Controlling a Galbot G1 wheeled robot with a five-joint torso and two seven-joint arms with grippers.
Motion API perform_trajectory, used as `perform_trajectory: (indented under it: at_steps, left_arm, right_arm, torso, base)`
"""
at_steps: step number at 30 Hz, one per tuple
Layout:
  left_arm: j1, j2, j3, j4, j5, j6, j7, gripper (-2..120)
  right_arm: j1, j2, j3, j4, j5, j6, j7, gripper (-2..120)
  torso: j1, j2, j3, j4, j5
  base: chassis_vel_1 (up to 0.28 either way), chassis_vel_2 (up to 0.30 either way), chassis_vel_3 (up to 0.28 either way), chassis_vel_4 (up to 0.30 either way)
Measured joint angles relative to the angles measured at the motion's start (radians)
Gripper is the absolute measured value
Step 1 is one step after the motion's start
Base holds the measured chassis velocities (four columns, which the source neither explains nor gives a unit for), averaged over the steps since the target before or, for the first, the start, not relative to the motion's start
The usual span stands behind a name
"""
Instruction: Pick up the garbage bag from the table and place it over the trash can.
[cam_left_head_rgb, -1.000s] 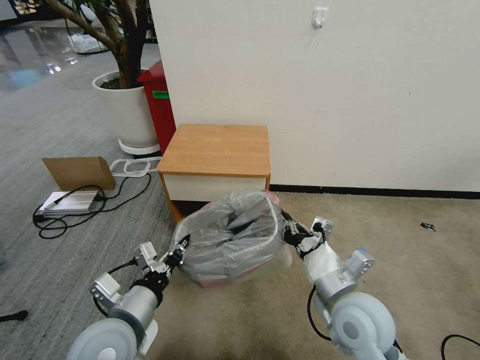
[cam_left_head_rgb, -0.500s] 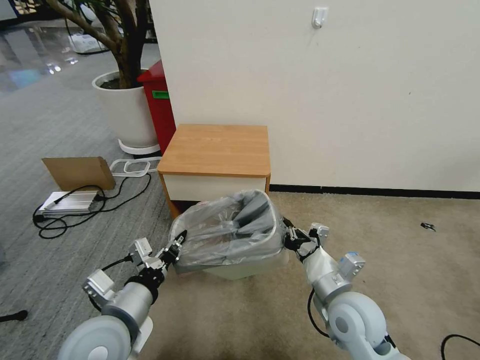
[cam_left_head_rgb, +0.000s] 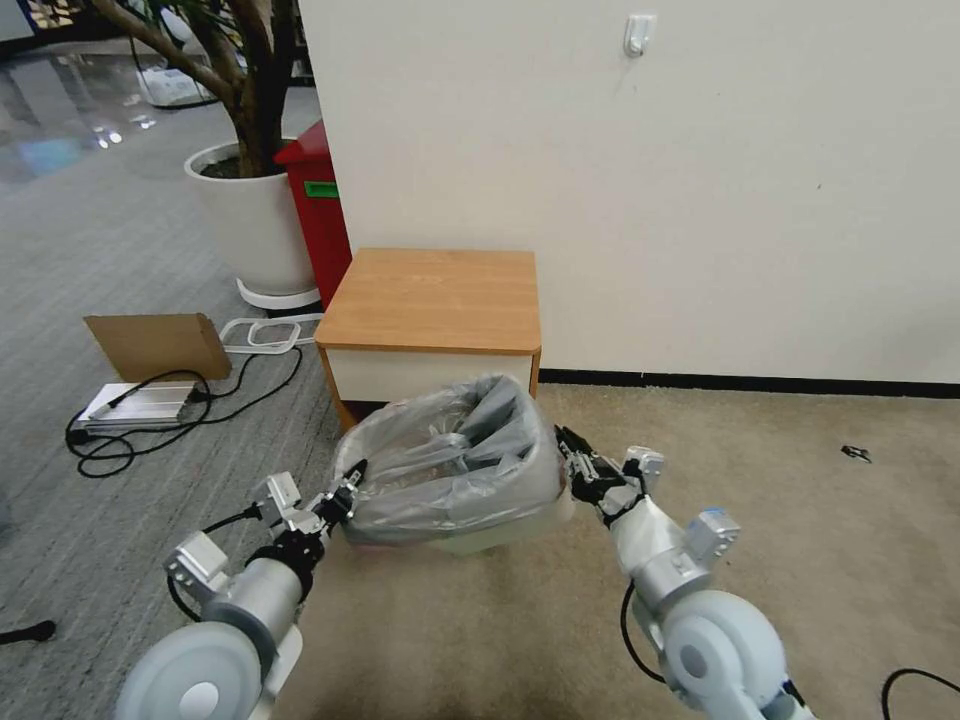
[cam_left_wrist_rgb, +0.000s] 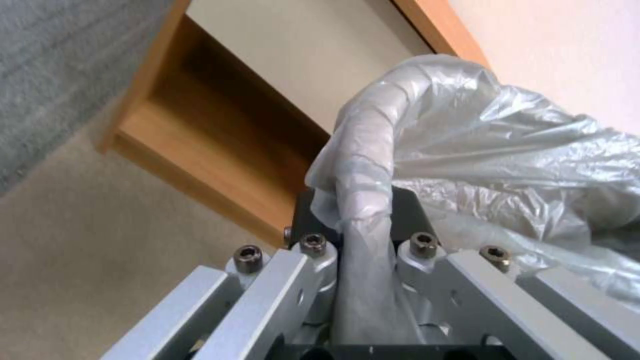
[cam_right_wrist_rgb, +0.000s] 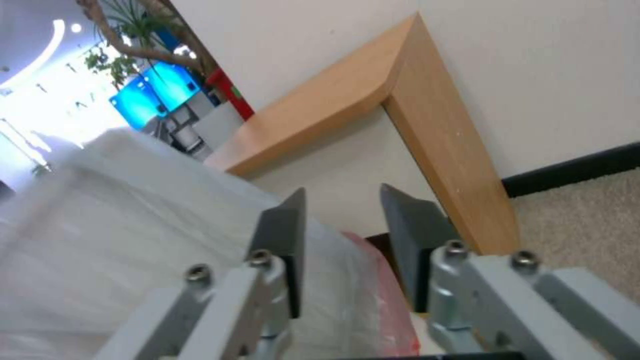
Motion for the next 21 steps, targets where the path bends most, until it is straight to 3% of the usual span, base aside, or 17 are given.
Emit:
perform_trajectory:
  at_steps: [3, 7, 10, 11, 13, 16, 17, 19, 21]
  left_arm:
    - [-0.006, 0.011, 0.000, 0.003, 0.004, 0.000, -0.010, 7]
    - [-0.003, 0.035, 0.024, 0.014, 0.117, 0.007, -0.014, 7]
    - [0.012, 0.069, 0.057, 0.017, 0.246, 0.023, -0.005, 6]
    - [0.012, 0.069, 0.057, 0.017, 0.246, 0.023, -0.005, 6]
    - [0.017, 0.088, 0.075, 0.017, 0.336, 0.029, 0.001, 6]
    - [0.019, 0.124, 0.098, 0.006, 0.468, 0.044, 0.010, 6]
    - [0.019, 0.124, 0.098, 0.006, 0.468, 0.044, 0.010, 6]
    - [0.021, 0.139, 0.103, -0.002, 0.505, 0.052, 0.015, 6]
    - [0.023, 0.152, 0.112, -0.009, 0.552, 0.064, 0.019, 6]
  right_arm:
    - [-0.006, -0.006, 0.018, 0.009, 0.012, -0.004, 0.007, 40]
    - [0.000, -0.027, 0.081, 0.045, 0.060, -0.021, 0.021, 53]
    - [0.073, -0.120, 0.107, 0.132, 0.135, -0.101, 0.026, 67]
    - [0.073, -0.120, 0.107, 0.132, 0.135, -0.101, 0.026, 67]
    - [0.143, -0.176, 0.070, 0.153, 0.150, -0.139, 0.004, 75]
    - [0.299, -0.257, -0.081, 0.159, 0.117, -0.255, -0.042, 66]
    - [0.299, -0.257, -0.081, 0.159, 0.117, -0.255, -0.042, 66]
    - [0.386, -0.304, -0.179, 0.159, 0.098, -0.288, -0.049, 58]
    - [0.553, -0.357, -0.355, 0.142, 0.080, -0.334, -0.053, 46]
  torso:
    - [0.000, 0.000, 0.000, 0.0000, 0.0001]
    - [0.000, 0.000, 0.000, -0.0003, 0.0003]
    - [0.000, 0.000, 0.000, -0.0002, 0.0000]
    - [0.000, 0.000, 0.000, -0.0002, 0.0000]
    - [0.000, 0.000, 0.000, 0.0000, -0.0001]
    - [0.000, 0.000, 0.000, 0.0000, 0.0004]
    - [0.000, 0.000, 0.000, 0.0000, 0.0004]
    - [0.000, 0.000, 0.000, 0.0001, 0.0003]
    - [0.000, 0.000, 0.000, 0.0002, -0.0002]
  base:
    - [0.000, 0.000, 0.000, 0.000]
    - [0.000, 0.000, 0.000, 0.000]
    - [0.000, 0.000, 0.000, 0.000]
    - [0.000, 0.000, 0.000, 0.000]
    - [0.000, 0.000, 0.000, 0.000]
    - [0.000, 0.000, 0.000, 0.000]
    - [0.000, 0.000, 0.000, 0.000]
    - [0.000, 0.000, 0.000, 0.000]
    - [0.000, 0.000, 0.000, 0.000]
